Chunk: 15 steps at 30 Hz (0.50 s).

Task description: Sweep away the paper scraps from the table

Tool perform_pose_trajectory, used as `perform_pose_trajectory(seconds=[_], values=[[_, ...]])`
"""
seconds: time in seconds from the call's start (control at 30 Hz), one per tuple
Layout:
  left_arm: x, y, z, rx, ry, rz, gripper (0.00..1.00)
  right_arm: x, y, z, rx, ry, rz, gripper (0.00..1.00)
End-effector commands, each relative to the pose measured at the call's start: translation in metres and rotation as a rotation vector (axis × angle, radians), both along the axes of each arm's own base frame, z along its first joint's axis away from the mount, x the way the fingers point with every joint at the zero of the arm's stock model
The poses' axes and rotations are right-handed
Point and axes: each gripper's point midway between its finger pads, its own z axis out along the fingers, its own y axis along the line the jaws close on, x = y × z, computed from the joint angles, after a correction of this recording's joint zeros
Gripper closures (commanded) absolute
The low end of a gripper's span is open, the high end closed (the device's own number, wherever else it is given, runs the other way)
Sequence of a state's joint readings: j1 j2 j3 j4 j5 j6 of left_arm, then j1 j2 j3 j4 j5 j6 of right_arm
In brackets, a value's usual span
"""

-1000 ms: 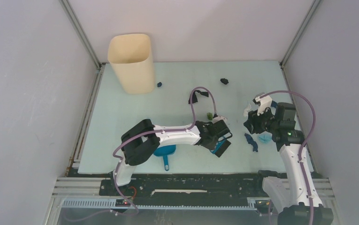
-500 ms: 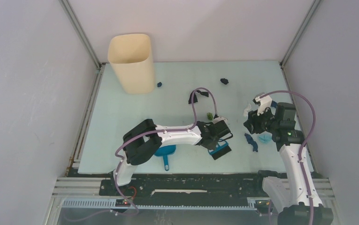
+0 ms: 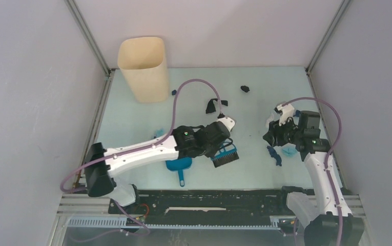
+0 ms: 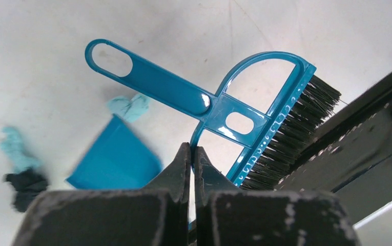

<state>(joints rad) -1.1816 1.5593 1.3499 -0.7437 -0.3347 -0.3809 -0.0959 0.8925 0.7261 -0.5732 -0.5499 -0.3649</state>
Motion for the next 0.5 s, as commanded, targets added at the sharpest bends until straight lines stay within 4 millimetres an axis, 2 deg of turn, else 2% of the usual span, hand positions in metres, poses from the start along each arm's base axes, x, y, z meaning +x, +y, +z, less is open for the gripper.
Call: perform_pose_trajectory(seconds=[0.0,0.1,0.13,0.2,0.23,0.37,0.47], values=[[-0.01,0.039,0.015,0.138,-0.058,-0.167,1.0,-0.005,0.017,0.002,0.091,0.058,0.057,0.45],[-0.014,0.044,0.024,0.071,-0.118,-0.243,1.0,-0.007,0.034,0.019,0.218,0.089,0.104,0.44],[-0.019,0.041,0.029,0.012,-0.129,-0.27,1.0,-0.007,0.04,0.026,0.257,0.11,0.12,0.43],[-0.042,0.036,0.02,-0.078,-0.113,-0.423,1.0,-0.012,0.06,0.041,0.346,0.194,0.195,0.38],[-0.049,0.033,0.021,-0.127,-0.132,-0.479,1.0,-0.015,0.071,0.056,0.391,0.239,0.25,0.35],[-0.06,0.035,0.031,-0.215,-0.173,-0.539,1.0,-0.052,0.119,0.083,0.517,0.54,0.491,0.32],[-0.071,0.032,0.03,-0.266,-0.16,-0.594,1.0,-0.071,0.141,0.077,0.506,0.623,0.593,0.32]])
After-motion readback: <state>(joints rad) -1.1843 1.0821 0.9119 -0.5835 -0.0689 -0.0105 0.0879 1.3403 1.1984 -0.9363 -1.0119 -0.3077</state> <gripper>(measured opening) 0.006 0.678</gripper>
